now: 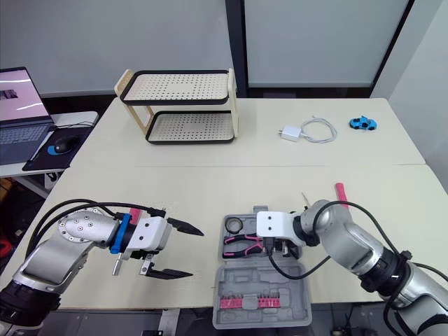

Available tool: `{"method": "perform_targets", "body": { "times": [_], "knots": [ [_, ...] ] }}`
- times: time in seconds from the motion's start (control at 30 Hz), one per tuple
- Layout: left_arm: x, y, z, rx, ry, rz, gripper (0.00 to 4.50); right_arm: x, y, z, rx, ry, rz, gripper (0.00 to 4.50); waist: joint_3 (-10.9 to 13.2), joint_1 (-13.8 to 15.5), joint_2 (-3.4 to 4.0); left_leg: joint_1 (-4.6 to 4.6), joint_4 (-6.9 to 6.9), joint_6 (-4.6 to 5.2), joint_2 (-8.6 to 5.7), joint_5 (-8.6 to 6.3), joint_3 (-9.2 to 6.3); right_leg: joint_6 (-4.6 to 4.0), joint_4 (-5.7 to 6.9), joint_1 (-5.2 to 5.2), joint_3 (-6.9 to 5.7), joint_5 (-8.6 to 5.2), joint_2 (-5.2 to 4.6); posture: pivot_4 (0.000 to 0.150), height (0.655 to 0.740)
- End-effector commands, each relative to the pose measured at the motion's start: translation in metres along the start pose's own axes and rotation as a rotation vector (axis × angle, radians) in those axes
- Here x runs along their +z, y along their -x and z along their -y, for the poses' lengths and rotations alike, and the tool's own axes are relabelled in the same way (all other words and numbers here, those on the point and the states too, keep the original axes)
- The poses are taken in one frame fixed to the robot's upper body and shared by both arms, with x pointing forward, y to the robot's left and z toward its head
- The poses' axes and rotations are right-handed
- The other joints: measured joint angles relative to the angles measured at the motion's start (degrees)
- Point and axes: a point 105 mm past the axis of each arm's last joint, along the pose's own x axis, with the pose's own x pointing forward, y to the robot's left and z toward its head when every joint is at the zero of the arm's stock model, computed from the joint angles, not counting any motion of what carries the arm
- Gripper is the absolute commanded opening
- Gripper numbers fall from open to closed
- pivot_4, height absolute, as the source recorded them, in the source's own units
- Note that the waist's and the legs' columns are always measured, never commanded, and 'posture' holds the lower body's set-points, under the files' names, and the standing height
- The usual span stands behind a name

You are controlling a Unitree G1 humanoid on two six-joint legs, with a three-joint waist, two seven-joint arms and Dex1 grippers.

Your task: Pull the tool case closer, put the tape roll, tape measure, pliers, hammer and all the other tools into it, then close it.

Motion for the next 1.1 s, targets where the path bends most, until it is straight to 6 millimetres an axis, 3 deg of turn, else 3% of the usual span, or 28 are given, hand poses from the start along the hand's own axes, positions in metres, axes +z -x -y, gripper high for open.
{"method": "perform_targets", "body": {
  "times": [0.03, 0.27, 0.3, 0.4, 0.53, 0.7, 0.8, 0.97, 1.1],
  "knots": [
    [0.007, -0.002, -0.001, 0.002, -0.031, 0.016, 4.5, 0.006, 0.002, -0.001, -0.001, 0.02, 0.026, 1.18, 0.0, 0.0, 0.0, 0.0, 0.0, 0.0, 0.0, 0.0, 0.0, 0.0, 0.0, 0.0, 0.0, 0.0, 0.0, 0.15, 0.74],
    [0.008, -0.004, -0.001, 0.007, -0.03, 0.024, 4.5, 0.003, -0.001, -0.007, 0.02, -0.023, 0.031, 1.18, 0.0, 0.01, 0.0, 0.0, 0.0, 0.0, 0.0, 0.0, 0.0, 0.0, 0.0, 0.0, 0.0, 0.0, 0.0, 0.15, 0.74],
    [0.008, -0.004, -0.001, 0.007, -0.031, 0.024, 4.5, 0.002, -0.001, -0.006, 0.017, -0.024, 0.03, 1.74, 0.0, 0.01, 0.0, 0.0, 0.0, 0.0, 0.0, 0.0, -0.01, 0.0, 0.0, 0.0, 0.0, 0.0, 0.0, 0.15, 0.74],
    [0.009, -0.005, -0.001, 0.01, -0.031, 0.027, 4.5, 0.002, 0.001, -0.002, -0.002, -0.036, 0.04, 2.53, 0.0, 0.01, 0.0, 0.0, 0.0, 0.0, 0.0, 0.0, -0.01, 0.0, 0.01, 0.0, -0.01, 0.0, 0.0, 0.15, 0.74],
    [0.009, -0.006, 0.0, 0.013, -0.029, 0.029, 4.5, 0.012, 0.011, 0.002, -0.008, -0.044, 0.093, 3.91, 0.0, 0.01, 0.0, 0.0, 0.0, 0.0, 0.0, 0.0, -0.01, 0.0, 0.01, 0.0, 0.0, 0.0, 0.0, 0.15, 0.74],
    [0.008, -0.005, -0.001, 0.023, -0.026, 0.024, 4.5, 0.037, 0.025, 0.003, -0.033, -0.062, 0.242, 3.91, 0.0, 0.02, 0.0, 0.0, -0.01, 0.0, 0.01, 0.0, -0.03, 0.0, 0.01, 0.0, -0.01, 0.0, 0.0, 0.15, 0.74],
    [0.007, -0.005, -0.001, 0.027, -0.023, 0.026, 4.5, 0.041, 0.021, 0.003, -0.072, -0.08, 0.281, 3.29, 0.0, 0.02, 0.0, 0.0, -0.01, 0.0, 0.02, 0.0, -0.05, 0.0, 0.01, 0.01, -0.02, 0.0, 0.01, 0.15, 0.74],
    [0.007, -0.004, -0.002, 0.033, -0.021, 0.029, 4.5, 0.039, 0.007, 0.0, -0.1, -0.094, 0.282, 1.36, 0.0, 0.01, 0.0, 0.0, 0.0, 0.0, 0.0, 0.0, -0.03, 0.0, 0.01, 0.0, 0.0, 0.0, 0.0, 0.15, 0.74],
    [0.006, -0.003, -0.003, 0.041, -0.021, 0.025, 4.5, 0.039, -0.004, -0.006, -0.086, -0.097, 0.278, 0.08, 0.0, -0.01, 0.0, 0.01, 0.0, 0.0, 0.0, 0.0, -0.03, 0.0, 0.03, 0.0, 0.0, 0.0, 0.01, 0.15, 0.74]
  ]
}}
